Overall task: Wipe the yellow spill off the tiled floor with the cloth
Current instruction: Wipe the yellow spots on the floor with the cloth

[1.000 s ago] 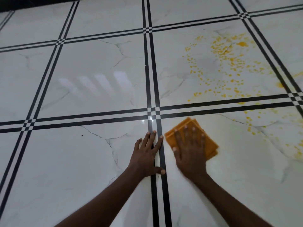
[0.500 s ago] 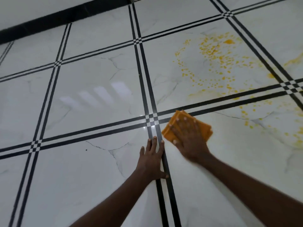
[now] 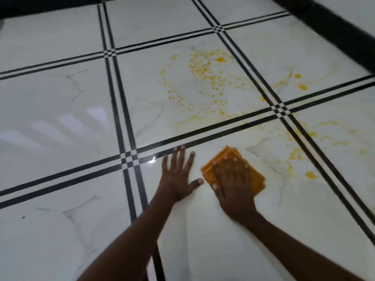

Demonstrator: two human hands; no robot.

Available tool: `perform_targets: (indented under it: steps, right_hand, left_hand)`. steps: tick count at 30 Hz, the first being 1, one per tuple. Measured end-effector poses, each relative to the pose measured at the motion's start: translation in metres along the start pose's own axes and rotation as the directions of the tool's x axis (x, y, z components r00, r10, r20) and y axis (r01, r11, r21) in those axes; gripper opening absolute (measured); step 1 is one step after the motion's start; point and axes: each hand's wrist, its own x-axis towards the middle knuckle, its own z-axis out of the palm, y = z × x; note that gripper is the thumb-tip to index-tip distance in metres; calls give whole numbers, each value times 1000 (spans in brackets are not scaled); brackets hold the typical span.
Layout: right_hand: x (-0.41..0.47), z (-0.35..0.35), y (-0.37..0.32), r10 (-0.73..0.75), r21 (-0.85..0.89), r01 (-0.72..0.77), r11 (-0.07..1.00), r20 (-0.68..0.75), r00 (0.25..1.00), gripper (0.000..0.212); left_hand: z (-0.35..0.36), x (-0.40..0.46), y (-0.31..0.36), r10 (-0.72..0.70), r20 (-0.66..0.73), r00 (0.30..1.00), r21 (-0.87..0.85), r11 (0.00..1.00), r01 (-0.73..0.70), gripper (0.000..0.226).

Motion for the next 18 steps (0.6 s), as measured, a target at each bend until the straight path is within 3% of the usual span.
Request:
perform_targets:
  steps: [2, 3, 5, 7, 9, 10, 11, 13, 15, 16, 18]
  right_hand:
    - [46, -1, 38, -195, -20, 195, 981, 30, 980, 64]
    - [76, -1, 64, -186, -29, 187, 982, 26, 982, 64]
    - [123, -2, 122, 64, -72, -64, 995, 0, 998, 72]
    - [131, -7, 158, 314, -85, -323, 942, -110, 943, 68]
    - [104, -9, 136, 437, -34, -450, 892, -186, 880, 64]
    - [83, -7, 105, 442, -18, -451, 892, -173, 881, 65]
    - [62, -4, 70, 357, -5, -361, 932, -145, 923, 66]
    - [49, 6, 23, 43, 17, -42, 999, -49, 998, 67]
    - [94, 9, 33, -164, 7, 164, 986, -30, 986, 64]
    - [124, 8, 55, -133, 31, 134, 991, -28, 991, 62]
    - [167, 2, 115, 100, -5, -100, 995, -65, 993, 63]
  left_hand:
    - [1, 6, 0, 27, 54, 998, 8, 1000, -27, 100]
    - [-1, 8, -1, 28, 74, 997, 15, 999, -29, 103]
    - [-3, 10, -2, 28, 107, 994, 4, 1000, -28, 113]
    - [-3, 11, -3, 16, 128, 992, 1, 1000, -16, 120]
    - [-1, 11, -1, 4, 142, 990, 8, 1000, -6, 124]
    - [-2, 12, 0, -3, 150, 989, 7, 1000, 2, 126]
    - [-4, 12, 0, -5, 169, 986, 12, 1000, 3, 128]
    - [-11, 13, 2, 3, 215, 977, 19, 1000, -7, 133]
    - [-17, 13, 2, 8, 249, 969, 15, 1000, -12, 138]
    - [-17, 12, 1, 4, 253, 967, 17, 1000, -8, 139]
    - [-17, 11, 1, 2, 246, 969, 14, 1000, -6, 139]
